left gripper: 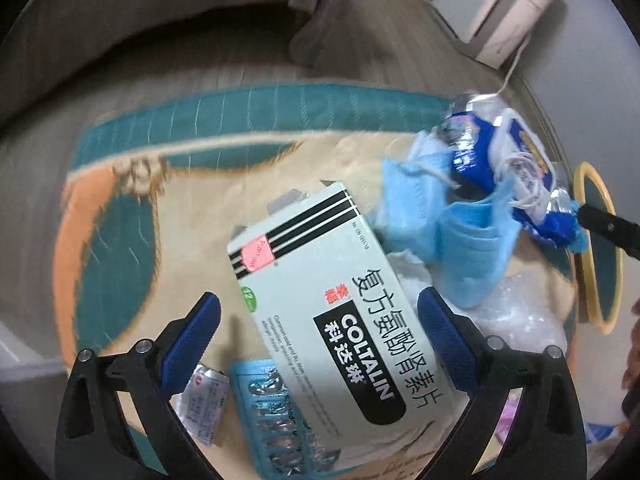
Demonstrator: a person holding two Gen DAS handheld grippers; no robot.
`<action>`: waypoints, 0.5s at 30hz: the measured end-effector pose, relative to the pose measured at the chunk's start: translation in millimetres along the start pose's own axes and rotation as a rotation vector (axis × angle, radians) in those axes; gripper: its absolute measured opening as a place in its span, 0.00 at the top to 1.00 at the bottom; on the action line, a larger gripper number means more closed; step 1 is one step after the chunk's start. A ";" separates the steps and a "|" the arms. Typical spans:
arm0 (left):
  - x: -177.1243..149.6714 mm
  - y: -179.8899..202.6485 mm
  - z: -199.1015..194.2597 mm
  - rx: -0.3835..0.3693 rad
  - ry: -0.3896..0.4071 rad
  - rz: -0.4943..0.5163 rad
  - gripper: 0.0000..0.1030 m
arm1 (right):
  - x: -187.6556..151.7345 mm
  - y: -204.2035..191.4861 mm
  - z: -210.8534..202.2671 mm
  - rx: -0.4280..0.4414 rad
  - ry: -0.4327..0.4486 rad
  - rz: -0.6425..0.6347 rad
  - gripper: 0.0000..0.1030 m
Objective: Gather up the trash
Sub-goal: 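Move the left tool to the COLTALIN box while the right tool moves to the blue glove, then grasp the blue crumpled glove with the right tool while the left tool grasps the COLTALIN box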
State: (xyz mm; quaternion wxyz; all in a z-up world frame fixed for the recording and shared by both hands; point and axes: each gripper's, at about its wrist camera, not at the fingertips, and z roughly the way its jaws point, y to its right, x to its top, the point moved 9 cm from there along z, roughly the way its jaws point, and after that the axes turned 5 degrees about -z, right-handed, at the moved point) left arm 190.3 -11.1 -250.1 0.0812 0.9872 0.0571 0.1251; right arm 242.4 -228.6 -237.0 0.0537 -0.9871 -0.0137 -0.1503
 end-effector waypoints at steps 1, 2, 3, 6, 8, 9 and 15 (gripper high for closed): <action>-1.3 -1.8 3.6 -0.012 -0.020 -0.015 0.06 | 2.1 2.5 -3.6 0.002 0.012 0.013 0.11; -3.5 -3.7 7.1 -0.020 -0.038 -0.028 0.07 | 5.1 6.9 -8.0 0.002 0.030 0.033 0.11; -3.8 -4.5 8.6 -0.019 -0.045 -0.031 0.08 | 8.4 12.3 -12.4 0.002 0.052 0.061 0.11; -4.4 -6.9 13.1 -0.004 -0.055 -0.017 0.16 | 9.4 17.5 -10.5 0.024 0.052 0.101 0.12; -0.3 -5.7 12.5 0.037 -0.039 0.015 0.26 | 7.2 11.3 -5.0 0.025 0.028 0.072 0.15; 1.2 -5.5 12.0 0.040 -0.037 0.019 0.26 | 6.5 8.9 -4.1 0.018 0.024 0.057 0.17; 16.6 -5.4 -10.8 0.101 0.044 0.067 0.26 | 10.0 20.4 -13.4 -0.012 0.059 0.084 0.28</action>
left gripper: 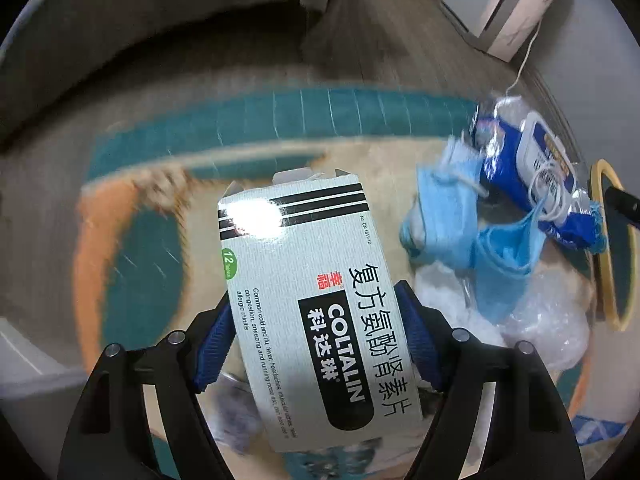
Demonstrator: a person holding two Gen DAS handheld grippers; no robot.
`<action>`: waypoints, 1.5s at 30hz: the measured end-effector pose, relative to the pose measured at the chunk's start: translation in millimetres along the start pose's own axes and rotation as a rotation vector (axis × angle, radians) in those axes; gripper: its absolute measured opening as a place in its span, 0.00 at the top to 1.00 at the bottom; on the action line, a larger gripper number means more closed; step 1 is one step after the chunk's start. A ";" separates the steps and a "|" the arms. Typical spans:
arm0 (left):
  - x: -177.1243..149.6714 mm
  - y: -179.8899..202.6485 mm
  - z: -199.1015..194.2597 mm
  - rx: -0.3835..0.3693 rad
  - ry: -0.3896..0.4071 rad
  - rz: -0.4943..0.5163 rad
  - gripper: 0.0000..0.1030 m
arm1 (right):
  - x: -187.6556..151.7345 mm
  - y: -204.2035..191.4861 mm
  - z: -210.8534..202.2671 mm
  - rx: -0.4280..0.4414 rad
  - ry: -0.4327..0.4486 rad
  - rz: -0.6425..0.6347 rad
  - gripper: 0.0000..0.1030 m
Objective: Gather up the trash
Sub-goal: 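Grasp the blue crumpled glove with the right tool while the left tool grasps the COLTALIN box, then release the blue glove into the bin with the right tool while the left tool releases the COLTALIN box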
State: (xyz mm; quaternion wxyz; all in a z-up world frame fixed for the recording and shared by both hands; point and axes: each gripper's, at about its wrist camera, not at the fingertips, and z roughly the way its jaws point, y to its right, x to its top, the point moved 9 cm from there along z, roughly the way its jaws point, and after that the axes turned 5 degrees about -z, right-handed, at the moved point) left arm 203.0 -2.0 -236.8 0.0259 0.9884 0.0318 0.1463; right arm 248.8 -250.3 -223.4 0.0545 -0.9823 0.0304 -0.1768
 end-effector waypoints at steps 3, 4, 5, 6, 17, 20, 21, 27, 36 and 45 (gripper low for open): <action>12.9 2.8 -17.2 0.043 0.072 0.047 0.26 | -3.2 11.2 5.3 -0.010 -0.024 0.037 0.41; 17.3 4.8 -22.1 0.041 0.090 0.056 0.26 | -5.9 11.4 9.0 -0.008 -0.041 0.036 0.46; 21.0 5.2 -24.4 0.031 0.097 0.056 0.26 | -8.1 10.1 12.5 -0.002 -0.056 0.032 0.48; 23.5 7.4 -28.3 0.020 0.106 0.053 0.26 | -9.2 8.8 14.0 0.002 -0.064 0.029 0.53; 18.5 22.1 -47.9 -0.019 0.141 0.096 0.26 | -34.5 -11.5 38.3 0.088 -0.181 -0.016 0.66; 16.5 21.3 -45.8 -0.019 0.165 0.118 0.26 | -30.2 -8.2 27.1 0.113 -0.153 0.014 0.66; 16.1 21.0 -46.4 -0.020 0.175 0.119 0.26 | -27.7 -6.9 21.1 0.111 -0.135 0.013 0.66; 15.4 24.9 -60.7 -0.049 0.269 0.131 0.26 | -14.3 -0.4 -19.8 0.109 -0.023 0.007 0.66; 10.0 19.5 -68.4 -0.086 0.331 0.181 0.26 | -10.5 5.8 -67.3 0.121 0.090 -0.025 0.66; -12.6 50.1 -87.8 -0.103 0.359 0.251 0.26 | -22.0 33.9 -86.2 0.078 0.117 -0.030 0.66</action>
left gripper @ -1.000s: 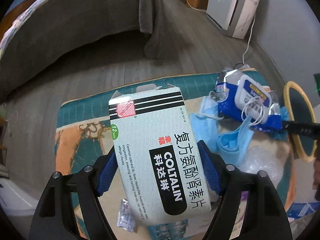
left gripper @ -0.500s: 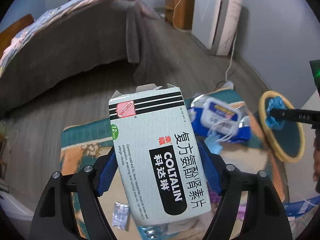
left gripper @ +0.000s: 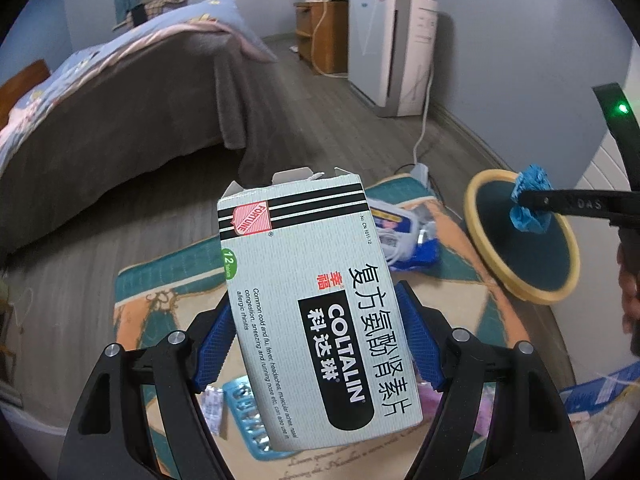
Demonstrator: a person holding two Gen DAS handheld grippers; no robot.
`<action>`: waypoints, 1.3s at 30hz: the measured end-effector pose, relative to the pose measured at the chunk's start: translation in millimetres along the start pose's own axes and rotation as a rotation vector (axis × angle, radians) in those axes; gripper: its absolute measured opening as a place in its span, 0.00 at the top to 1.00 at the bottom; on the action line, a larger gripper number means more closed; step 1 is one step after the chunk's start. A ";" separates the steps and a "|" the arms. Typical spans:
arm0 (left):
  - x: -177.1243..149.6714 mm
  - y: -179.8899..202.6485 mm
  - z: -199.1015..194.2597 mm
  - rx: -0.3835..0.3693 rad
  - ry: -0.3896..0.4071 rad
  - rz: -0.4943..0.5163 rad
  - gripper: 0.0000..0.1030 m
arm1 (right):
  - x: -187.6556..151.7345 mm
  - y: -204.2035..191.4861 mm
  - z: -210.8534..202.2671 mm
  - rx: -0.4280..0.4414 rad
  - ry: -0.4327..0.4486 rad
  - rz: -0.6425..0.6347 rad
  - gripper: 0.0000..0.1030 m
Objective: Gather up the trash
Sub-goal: 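Release the blue glove into the bin with the right tool while the left tool releases the COLTALIN box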
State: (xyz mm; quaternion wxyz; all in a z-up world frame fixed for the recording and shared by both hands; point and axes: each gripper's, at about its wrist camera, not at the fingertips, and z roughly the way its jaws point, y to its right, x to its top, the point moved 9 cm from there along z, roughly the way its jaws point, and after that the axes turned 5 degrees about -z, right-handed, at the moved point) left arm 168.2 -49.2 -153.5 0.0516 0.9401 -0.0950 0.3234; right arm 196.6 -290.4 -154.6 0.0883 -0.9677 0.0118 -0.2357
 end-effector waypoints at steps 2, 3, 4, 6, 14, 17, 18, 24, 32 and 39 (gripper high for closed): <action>-2.1 7.6 -3.5 0.001 0.005 0.016 0.26 | -1.1 7.8 -3.4 -0.008 0.005 0.011 0.66; -4.6 13.9 -4.3 -0.001 0.003 0.023 0.26 | -2.1 13.2 -5.0 -0.008 0.006 0.020 0.66; -6.0 17.4 -4.0 -0.006 0.000 0.024 0.26 | -3.3 18.1 -6.3 -0.011 0.007 0.026 0.66; -9.1 24.6 -2.0 -0.014 -0.010 0.032 0.26 | -4.8 27.1 -8.3 -0.028 0.009 0.020 0.66; -14.3 58.3 2.3 -0.047 -0.031 0.068 0.26 | -14.6 74.3 -5.8 -0.055 -0.006 0.074 0.66; -12.2 77.3 3.7 -0.069 -0.035 0.073 0.26 | -17.7 88.7 -2.6 -0.063 -0.013 0.103 0.66; -11.8 82.6 3.8 -0.078 -0.036 0.073 0.26 | -19.3 93.9 -0.6 -0.065 -0.018 0.116 0.66; -6.0 127.2 14.0 -0.163 -0.059 0.062 0.26 | -26.9 116.2 6.3 -0.098 -0.037 0.152 0.66; 5.1 182.6 32.2 -0.211 -0.078 0.166 0.26 | -38.2 152.1 14.0 -0.115 -0.056 0.250 0.66; 17.1 222.2 62.0 -0.237 -0.110 0.239 0.26 | -45.7 180.4 14.9 -0.105 -0.046 0.362 0.66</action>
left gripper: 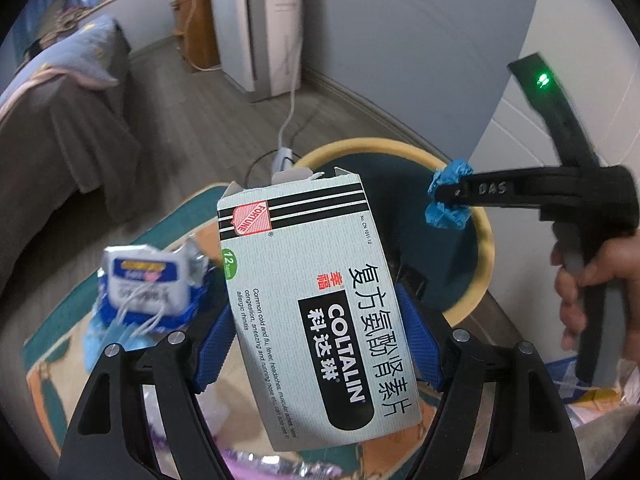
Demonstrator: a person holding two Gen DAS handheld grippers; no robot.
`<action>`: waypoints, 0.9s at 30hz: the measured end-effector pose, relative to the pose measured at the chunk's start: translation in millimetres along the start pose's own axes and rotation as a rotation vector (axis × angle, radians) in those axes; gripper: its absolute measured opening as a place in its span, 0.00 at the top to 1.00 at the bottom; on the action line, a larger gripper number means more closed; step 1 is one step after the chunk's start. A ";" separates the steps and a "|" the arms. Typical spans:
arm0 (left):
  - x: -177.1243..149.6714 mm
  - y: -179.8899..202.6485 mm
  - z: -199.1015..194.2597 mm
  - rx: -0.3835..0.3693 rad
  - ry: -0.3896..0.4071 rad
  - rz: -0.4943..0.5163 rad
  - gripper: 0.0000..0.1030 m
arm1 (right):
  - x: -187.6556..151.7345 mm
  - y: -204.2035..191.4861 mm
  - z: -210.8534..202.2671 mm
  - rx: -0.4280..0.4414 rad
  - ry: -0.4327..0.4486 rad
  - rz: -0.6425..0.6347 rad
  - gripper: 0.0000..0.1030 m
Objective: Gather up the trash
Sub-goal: 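Release the blue glove into the bin with the right tool while the left tool releases the COLTALIN box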
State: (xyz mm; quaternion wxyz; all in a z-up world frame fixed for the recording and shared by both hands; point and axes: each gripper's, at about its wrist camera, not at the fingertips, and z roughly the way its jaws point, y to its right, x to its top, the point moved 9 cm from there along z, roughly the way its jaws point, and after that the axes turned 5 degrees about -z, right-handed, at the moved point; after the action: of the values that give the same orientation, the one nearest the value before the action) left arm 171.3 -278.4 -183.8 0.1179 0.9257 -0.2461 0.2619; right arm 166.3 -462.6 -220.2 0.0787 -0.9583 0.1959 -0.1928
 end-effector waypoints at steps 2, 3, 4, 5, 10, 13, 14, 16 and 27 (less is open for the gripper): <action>3.5 5.6 14.1 0.011 -0.019 0.030 0.26 | 1.5 7.5 -0.5 0.002 0.006 0.029 0.66; 5.0 8.4 18.7 0.012 -0.026 0.040 0.26 | 1.8 10.4 -0.3 0.002 0.008 0.040 0.66; 7.4 11.8 24.6 0.010 -0.033 0.049 0.26 | 1.6 11.8 0.0 0.003 0.009 0.048 0.66; 10.2 13.9 30.7 0.008 -0.040 0.055 0.26 | 2.2 13.2 0.7 0.006 0.009 0.054 0.66; 26.7 23.2 41.1 0.016 -0.025 0.072 0.26 | 4.1 18.5 2.0 0.036 0.015 0.110 0.66; 43.1 30.0 42.3 0.015 0.007 0.075 0.24 | 7.3 20.6 2.2 0.034 0.024 0.118 0.66; 47.6 30.7 42.1 0.017 0.018 0.076 0.21 | 7.9 21.1 2.3 0.042 0.024 0.125 0.66; 53.6 31.5 38.9 0.019 0.044 0.066 0.13 | 9.6 21.3 0.1 0.062 0.035 0.136 0.65; 39.4 -9.4 -2.6 0.076 0.078 -0.042 0.08 | 19.3 0.9 -10.9 0.075 0.066 0.057 0.10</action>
State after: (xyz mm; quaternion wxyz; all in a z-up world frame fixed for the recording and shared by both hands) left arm 204.3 -285.0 -161.1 0.0979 0.9235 -0.2117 0.3044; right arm 178.0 -472.0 -203.9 0.1136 -0.9418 0.2180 -0.2291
